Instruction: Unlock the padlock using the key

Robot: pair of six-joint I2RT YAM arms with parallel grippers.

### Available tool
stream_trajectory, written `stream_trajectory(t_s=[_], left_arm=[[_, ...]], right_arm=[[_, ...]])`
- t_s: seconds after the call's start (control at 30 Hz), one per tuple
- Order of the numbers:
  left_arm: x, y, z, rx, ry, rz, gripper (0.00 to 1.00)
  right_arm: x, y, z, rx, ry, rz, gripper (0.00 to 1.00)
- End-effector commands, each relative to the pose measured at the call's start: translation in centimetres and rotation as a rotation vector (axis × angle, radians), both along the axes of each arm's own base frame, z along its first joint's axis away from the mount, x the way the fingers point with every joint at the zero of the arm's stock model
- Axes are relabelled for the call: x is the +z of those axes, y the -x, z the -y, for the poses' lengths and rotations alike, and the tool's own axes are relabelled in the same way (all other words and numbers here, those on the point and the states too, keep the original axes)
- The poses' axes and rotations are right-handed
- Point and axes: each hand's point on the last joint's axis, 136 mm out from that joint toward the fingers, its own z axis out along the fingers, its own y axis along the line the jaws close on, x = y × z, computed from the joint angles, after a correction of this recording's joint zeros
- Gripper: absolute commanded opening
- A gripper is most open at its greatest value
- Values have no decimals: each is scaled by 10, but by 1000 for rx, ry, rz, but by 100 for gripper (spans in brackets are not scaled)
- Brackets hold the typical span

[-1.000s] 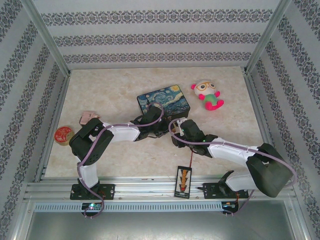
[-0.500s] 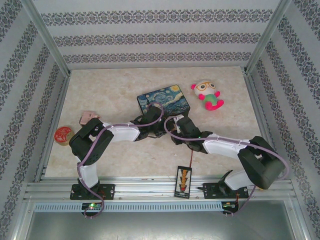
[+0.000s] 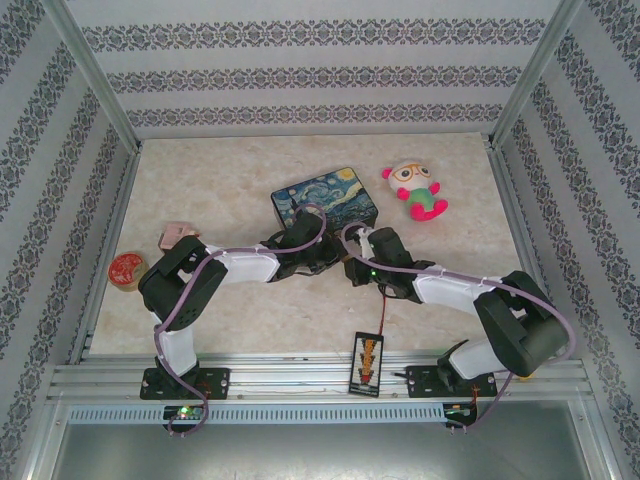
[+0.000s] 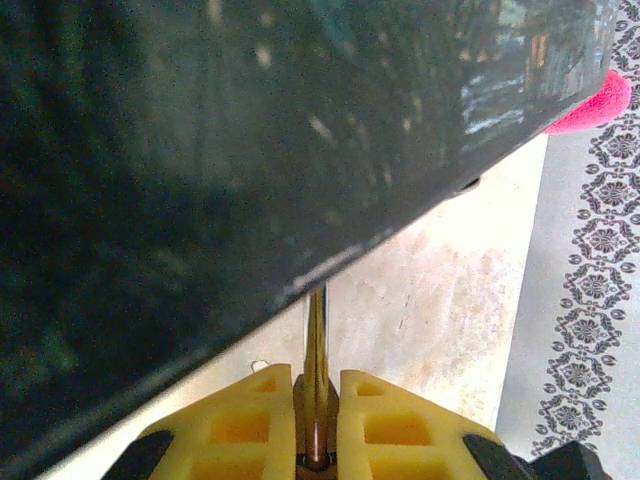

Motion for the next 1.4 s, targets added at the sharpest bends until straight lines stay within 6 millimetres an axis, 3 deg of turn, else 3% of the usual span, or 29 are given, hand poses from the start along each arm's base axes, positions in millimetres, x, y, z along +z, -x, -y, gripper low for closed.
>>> stream_trajectory(t_s=[0.0,0.1,0.53,1.03,1.37], left_arm=[[-28,31,-6,-29,-16,-169,7],[-28,31,-6,-32,-15,-169,7],[-30,37,-8,-43,-15,-178,13],[-27,33,-14,-22,0,-158,14],[-21,32,-15,-25,2,-139,20]], right_arm=[[22,-16,-4,-10,-131,41,4],[22,-18,-5,0,-184,14,0],[31,-29,-3,4,-477,-98,0],[17,-39,25,-172,-653,-262,0],[7,-43,24,-243,-748,-361,0]])
